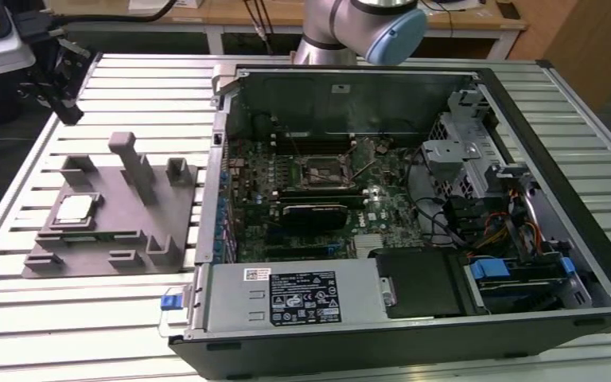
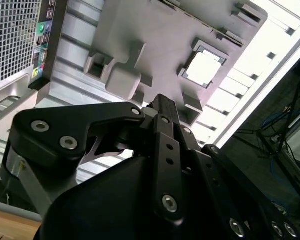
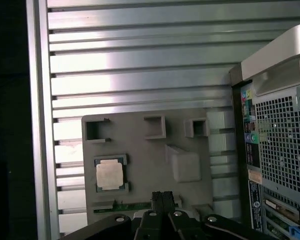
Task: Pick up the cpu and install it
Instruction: 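Reach for the cpu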
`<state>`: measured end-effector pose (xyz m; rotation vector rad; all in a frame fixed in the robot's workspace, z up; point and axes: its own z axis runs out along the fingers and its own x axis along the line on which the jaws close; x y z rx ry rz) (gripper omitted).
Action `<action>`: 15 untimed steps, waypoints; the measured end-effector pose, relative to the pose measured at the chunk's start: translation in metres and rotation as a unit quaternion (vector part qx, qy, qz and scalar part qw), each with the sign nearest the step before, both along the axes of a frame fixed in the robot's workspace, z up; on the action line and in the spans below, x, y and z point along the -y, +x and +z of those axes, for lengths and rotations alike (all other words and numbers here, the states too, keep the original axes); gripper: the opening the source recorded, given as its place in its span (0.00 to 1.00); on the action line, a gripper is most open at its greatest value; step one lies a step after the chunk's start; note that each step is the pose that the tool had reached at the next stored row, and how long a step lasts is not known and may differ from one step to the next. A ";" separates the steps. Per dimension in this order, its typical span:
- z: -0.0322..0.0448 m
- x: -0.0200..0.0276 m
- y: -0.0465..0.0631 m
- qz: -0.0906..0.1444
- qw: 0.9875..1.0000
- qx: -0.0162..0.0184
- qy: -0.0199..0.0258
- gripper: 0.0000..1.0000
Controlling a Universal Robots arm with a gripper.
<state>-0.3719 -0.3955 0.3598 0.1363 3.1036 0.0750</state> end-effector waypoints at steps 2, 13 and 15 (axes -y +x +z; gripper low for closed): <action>-0.0037 -0.0007 -0.004 0.000 1.000 0.000 0.000 0.11; -0.0236 -0.0026 -0.017 0.000 1.000 0.000 0.000 0.11; -0.0273 -0.0026 -0.017 0.000 1.000 0.000 0.000 0.11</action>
